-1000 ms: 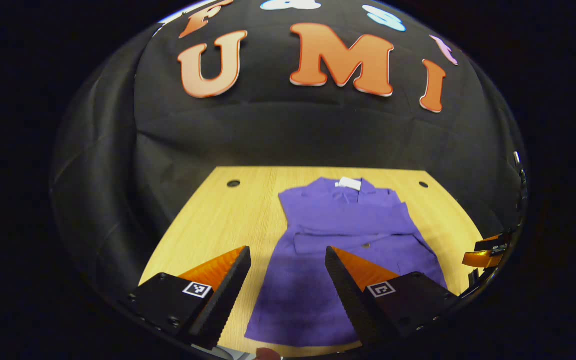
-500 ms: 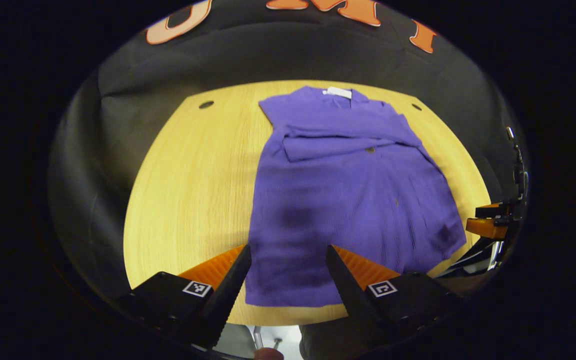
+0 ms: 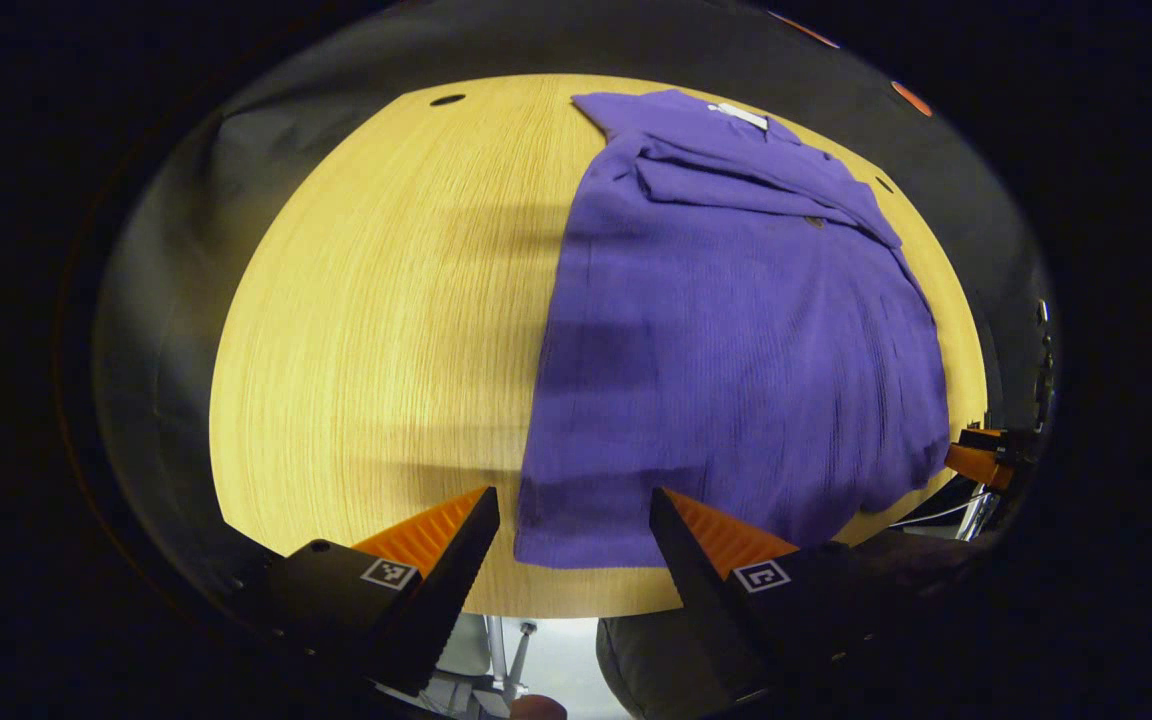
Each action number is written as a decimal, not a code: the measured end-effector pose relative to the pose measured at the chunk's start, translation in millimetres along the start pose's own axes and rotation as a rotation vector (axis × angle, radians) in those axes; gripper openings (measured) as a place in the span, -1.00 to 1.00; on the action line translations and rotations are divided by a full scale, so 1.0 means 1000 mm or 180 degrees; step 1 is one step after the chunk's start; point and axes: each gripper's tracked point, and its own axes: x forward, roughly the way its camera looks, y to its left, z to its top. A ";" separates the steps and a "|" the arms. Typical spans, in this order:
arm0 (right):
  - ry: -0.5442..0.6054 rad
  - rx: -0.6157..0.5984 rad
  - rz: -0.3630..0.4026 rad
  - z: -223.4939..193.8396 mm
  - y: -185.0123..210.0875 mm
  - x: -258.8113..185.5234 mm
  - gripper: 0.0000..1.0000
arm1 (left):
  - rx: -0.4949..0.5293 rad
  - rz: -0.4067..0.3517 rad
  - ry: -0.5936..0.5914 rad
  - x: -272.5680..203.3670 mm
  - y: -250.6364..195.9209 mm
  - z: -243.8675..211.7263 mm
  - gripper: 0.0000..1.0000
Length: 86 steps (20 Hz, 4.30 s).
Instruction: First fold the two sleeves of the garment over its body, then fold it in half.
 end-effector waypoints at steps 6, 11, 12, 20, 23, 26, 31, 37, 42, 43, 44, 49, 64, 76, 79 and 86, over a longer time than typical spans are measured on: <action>0.0158 -0.0001 -0.0069 -0.018 -0.004 0.007 0.92 | 0.0173 0.0122 0.0151 0.005 0.007 -0.020 0.98; 0.0260 0.0163 -0.0104 -0.027 -0.008 0.013 0.92 | 0.0204 0.0080 0.0227 0.008 0.008 -0.019 0.96; 0.0248 0.0151 -0.0123 -0.024 -0.009 0.014 0.92 | 0.0213 0.0077 0.0246 0.008 0.009 -0.019 0.96; 0.0427 0.0016 -0.0054 -0.027 0.001 0.016 0.20 | 0.0411 -0.0023 0.0463 0.012 0.006 -0.013 0.48; 0.0439 0.0269 0.0153 -0.026 0.011 0.018 -0.52 | 0.0157 -0.0130 0.0574 0.013 -0.002 -0.015 -0.23; 0.0467 0.0503 0.0267 -0.023 0.015 0.017 -0.77 | 0.0147 -0.0158 0.0647 0.012 -0.008 -0.018 -0.65; 0.0416 0.0592 0.0443 -0.010 0.024 -0.011 -0.87 | 0.0329 -0.0120 0.0640 -0.010 -0.012 -0.007 -0.75; 0.0056 0.0676 0.0724 0.052 0.037 -0.057 -0.87 | 0.0442 -0.0291 0.0295 -0.060 -0.029 0.045 -0.74; -0.0164 0.0547 0.0864 0.097 0.048 -0.087 -0.88 | 0.0535 -0.0411 0.0079 -0.079 -0.034 0.088 -0.76; -0.0184 0.0527 0.0911 0.102 0.051 -0.094 -0.88 | 0.0540 -0.0386 0.0057 -0.082 -0.032 0.095 -0.75; -0.0217 0.0530 0.0933 0.111 0.051 -0.098 -0.87 | 0.0558 -0.0402 0.0008 -0.085 -0.032 0.105 -0.75; -0.0359 0.0565 0.0965 0.162 0.050 -0.113 -0.88 | 0.0806 -0.0445 -0.0152 -0.101 -0.033 0.165 -0.75; -0.0585 0.0804 0.0634 0.296 0.031 -0.104 -0.88 | 0.1370 -0.0593 -0.0277 -0.105 -0.048 0.340 -0.75; -0.0236 0.0576 0.0849 0.386 0.006 -0.027 -0.88 | 0.1631 -0.0124 -0.0140 -0.031 -0.055 0.417 -0.75; -0.0297 0.0579 0.0915 0.412 0.000 -0.015 -0.88 | 0.1392 -0.0205 -0.0220 -0.029 -0.055 0.442 -0.76; -0.0546 0.1095 0.1066 0.472 -0.007 0.021 -0.88 | 0.1089 0.0101 -0.0825 -0.006 -0.050 0.499 -0.76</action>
